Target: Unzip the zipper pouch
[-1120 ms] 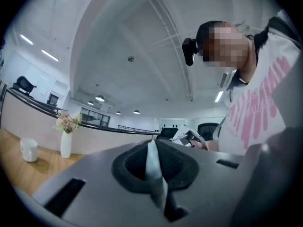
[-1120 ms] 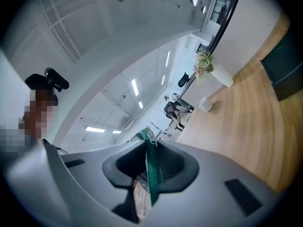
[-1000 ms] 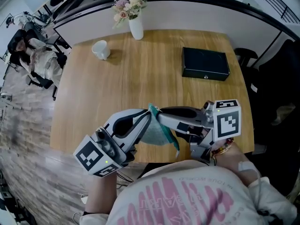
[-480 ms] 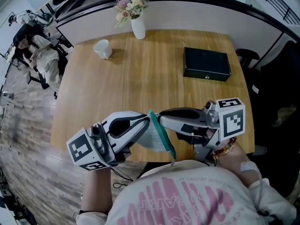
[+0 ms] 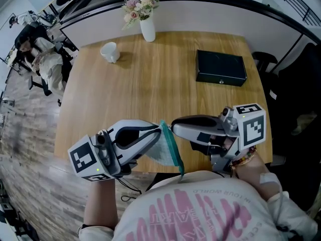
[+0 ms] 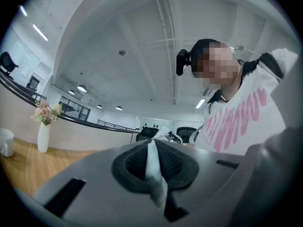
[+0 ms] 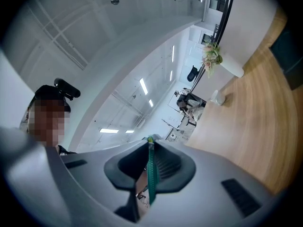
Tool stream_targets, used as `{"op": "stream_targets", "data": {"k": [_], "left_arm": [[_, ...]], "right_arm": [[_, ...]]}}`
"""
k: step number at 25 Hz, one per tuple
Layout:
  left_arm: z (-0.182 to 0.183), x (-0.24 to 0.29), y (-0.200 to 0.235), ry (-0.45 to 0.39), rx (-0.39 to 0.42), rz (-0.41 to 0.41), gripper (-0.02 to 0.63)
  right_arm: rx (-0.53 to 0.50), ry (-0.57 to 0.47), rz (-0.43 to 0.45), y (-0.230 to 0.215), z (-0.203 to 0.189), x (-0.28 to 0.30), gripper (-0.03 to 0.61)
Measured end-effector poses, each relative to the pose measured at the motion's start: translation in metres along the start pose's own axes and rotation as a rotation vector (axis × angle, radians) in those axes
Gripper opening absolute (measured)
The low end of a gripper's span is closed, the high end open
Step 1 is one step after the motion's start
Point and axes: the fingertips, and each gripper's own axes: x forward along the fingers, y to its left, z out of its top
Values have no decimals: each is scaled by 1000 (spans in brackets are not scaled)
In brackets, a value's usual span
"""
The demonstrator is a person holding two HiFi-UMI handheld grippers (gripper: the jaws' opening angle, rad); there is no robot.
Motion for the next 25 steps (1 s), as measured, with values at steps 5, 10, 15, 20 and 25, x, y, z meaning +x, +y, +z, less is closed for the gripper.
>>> {"op": "stream_targets", "data": {"k": [5, 10, 15, 20, 25], "left_arm": [[-5, 4, 12, 5, -12, 87, 12], [-10, 5, 26, -16, -60, 189, 11], [-13, 4, 35, -36, -91, 277, 11], [-20, 7, 41, -53, -189, 313, 12], [-32, 9, 54, -14, -280, 381, 11]], "right_arm": [[-19, -39, -61, -10, 6, -4, 29], [-35, -48, -103, -18, 8, -5, 25], [-75, -31, -147, -21, 4, -4, 7], [-132, -9, -195, -25, 4, -7, -3], [-222, 40, -276, -37, 3, -8, -3]]}}
